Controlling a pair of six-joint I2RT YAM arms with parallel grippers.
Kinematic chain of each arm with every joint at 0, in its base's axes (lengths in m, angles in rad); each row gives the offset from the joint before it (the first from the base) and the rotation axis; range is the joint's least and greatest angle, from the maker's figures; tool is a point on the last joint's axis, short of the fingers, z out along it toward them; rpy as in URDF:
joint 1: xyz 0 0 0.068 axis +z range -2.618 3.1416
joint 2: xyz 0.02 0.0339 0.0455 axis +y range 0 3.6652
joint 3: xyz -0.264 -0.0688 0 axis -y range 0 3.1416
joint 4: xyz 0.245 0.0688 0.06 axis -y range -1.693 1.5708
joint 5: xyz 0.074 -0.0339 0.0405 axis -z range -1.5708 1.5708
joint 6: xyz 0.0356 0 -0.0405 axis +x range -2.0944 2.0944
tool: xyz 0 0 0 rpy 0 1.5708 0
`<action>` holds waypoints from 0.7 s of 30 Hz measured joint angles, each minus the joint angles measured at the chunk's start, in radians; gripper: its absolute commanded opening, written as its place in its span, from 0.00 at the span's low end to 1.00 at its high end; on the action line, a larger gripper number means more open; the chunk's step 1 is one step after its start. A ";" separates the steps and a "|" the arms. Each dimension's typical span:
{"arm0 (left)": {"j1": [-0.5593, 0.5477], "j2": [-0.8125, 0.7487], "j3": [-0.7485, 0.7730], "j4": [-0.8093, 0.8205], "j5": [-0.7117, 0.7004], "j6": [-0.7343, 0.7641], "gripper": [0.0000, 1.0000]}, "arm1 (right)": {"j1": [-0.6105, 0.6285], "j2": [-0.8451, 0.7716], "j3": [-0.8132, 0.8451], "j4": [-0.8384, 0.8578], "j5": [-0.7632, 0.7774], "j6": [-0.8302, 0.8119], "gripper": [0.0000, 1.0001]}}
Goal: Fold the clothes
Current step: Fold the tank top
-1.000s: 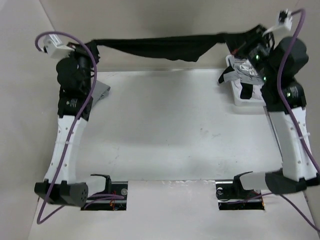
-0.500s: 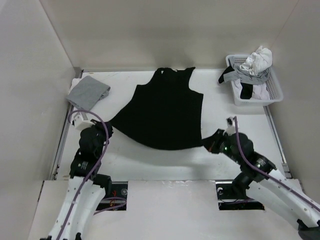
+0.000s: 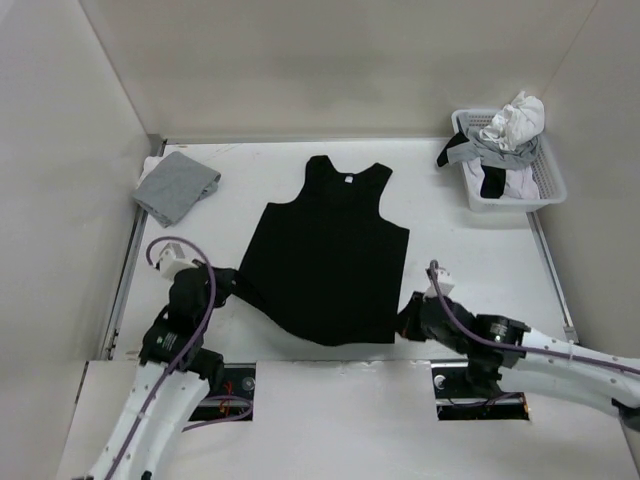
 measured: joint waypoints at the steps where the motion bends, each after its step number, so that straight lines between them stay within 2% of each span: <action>1: 0.004 0.077 0.000 0.057 -0.007 0.003 0.01 | -0.091 0.040 0.006 0.029 -0.012 -0.037 0.00; 5: 0.027 0.503 0.065 0.321 -0.026 0.016 0.00 | -0.504 0.192 0.055 0.198 -0.150 -0.193 0.00; 8: 0.027 0.848 0.229 0.478 -0.042 0.024 0.01 | -0.769 0.360 0.159 0.334 -0.279 -0.280 0.00; 11: 0.027 1.133 0.462 0.595 -0.044 0.031 0.01 | -0.936 0.557 0.303 0.465 -0.377 -0.327 0.00; 14: 0.027 1.365 0.721 0.653 -0.040 0.051 0.01 | -1.032 0.771 0.480 0.554 -0.455 -0.346 0.00; 16: 0.030 1.502 0.892 0.667 -0.038 0.069 0.05 | -1.073 0.922 0.614 0.593 -0.496 -0.353 0.02; 19: 0.039 1.693 1.137 0.664 -0.026 0.100 0.32 | -1.116 1.119 0.790 0.629 -0.534 -0.346 0.27; 20: 0.044 1.748 1.205 0.661 -0.014 0.109 0.38 | -1.123 1.171 0.834 0.636 -0.541 -0.340 0.36; 21: 0.049 1.786 1.245 0.660 -0.004 0.113 0.42 | -1.131 1.224 0.876 0.638 -0.548 -0.335 0.39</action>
